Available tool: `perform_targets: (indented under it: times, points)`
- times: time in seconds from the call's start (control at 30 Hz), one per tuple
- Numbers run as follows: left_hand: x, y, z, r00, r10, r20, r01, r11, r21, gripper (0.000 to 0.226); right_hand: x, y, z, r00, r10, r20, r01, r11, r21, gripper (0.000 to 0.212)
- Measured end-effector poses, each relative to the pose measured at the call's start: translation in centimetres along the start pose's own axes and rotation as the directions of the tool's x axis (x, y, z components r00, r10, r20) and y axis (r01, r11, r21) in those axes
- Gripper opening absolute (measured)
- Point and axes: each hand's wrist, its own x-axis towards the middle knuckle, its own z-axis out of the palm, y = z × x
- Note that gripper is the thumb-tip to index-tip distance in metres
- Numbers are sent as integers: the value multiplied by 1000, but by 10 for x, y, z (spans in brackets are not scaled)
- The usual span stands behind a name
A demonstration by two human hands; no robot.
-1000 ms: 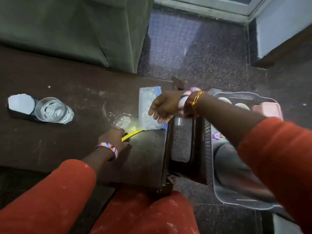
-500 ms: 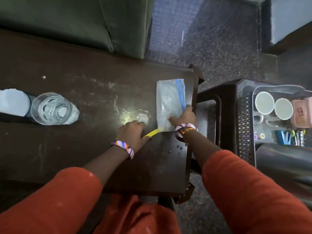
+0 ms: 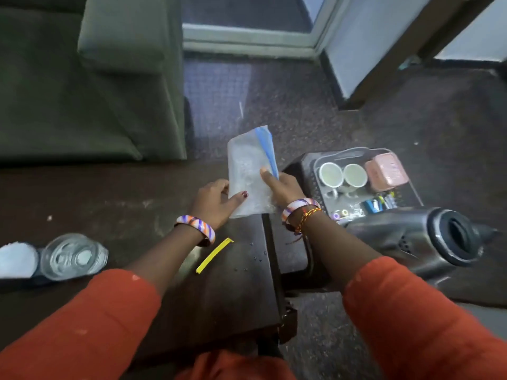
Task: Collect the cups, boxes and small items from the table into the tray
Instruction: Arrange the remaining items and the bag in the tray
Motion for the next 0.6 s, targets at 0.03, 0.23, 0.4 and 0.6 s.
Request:
perform_targets:
  times: [0.03, 0.23, 0.4, 0.6]
  points:
    - [2, 18, 1, 999, 34, -7, -34, 999, -27, 46, -5, -14, -12, 1000, -12, -26, 12, 1000, -24, 35]
    - [9, 127, 27, 969, 245, 35, -246, 969, 4, 31, -32, -87, -132, 966, -185, -180, 140, 961, -237, 23]
    - [12, 212, 76, 902, 409, 141, -420, 906, 61, 29, -43, -105, -258, 909, -325, -260, 210, 897, -389, 14]
    - [32, 257, 153, 856, 404, 322, -462, 878, 127, 22, -35, -57, -366, 915, -302, -266, 32, 715, -699, 10]
